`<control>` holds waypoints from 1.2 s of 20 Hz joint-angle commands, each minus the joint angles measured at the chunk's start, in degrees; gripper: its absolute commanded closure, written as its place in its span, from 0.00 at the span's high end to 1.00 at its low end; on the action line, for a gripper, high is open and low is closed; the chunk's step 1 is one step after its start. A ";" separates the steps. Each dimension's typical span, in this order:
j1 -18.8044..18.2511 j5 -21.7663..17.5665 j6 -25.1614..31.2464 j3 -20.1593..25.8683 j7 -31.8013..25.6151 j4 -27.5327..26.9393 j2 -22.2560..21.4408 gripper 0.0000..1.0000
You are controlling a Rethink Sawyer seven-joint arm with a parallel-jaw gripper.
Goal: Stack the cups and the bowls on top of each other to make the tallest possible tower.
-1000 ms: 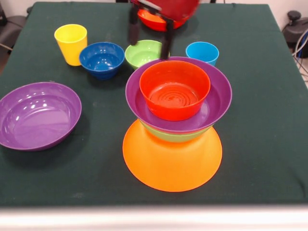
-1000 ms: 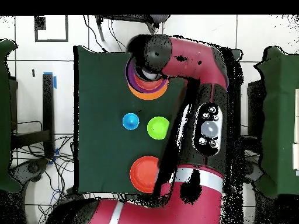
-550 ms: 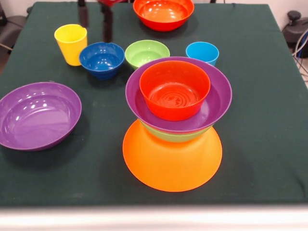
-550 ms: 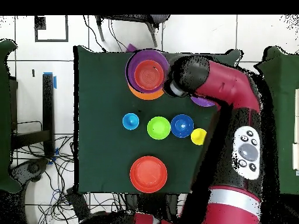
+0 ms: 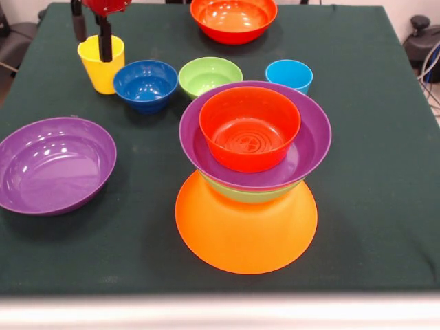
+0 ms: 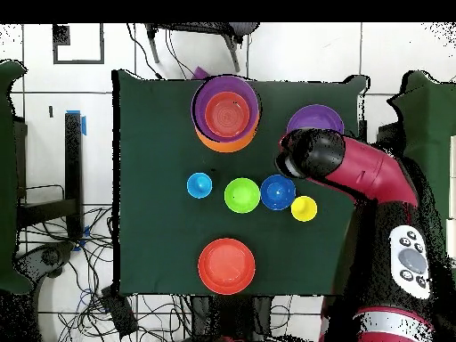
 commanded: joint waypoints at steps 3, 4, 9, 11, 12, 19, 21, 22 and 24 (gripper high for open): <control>-2.09 -8.33 -3.29 8.69 -12.69 10.20 0.38 1.00; -2.46 -8.91 -3.41 8.87 -12.78 10.46 0.28 1.00; -5.61 -11.65 -1.63 9.99 -15.28 12.46 -1.38 1.00; -7.39 -12.64 -0.95 10.77 -16.48 13.05 -2.07 1.00; -8.79 -13.23 -0.59 11.44 -17.40 13.34 -2.29 1.00; -15.45 -16.98 -1.01 14.76 -19.16 15.86 -2.97 1.00; -16.12 -17.87 -1.11 15.15 -18.07 16.78 -3.54 1.00; -16.22 -18.27 -1.24 15.30 -17.30 17.29 -3.84 1.00; -15.43 -19.02 -1.74 15.07 -14.44 18.81 -5.16 1.00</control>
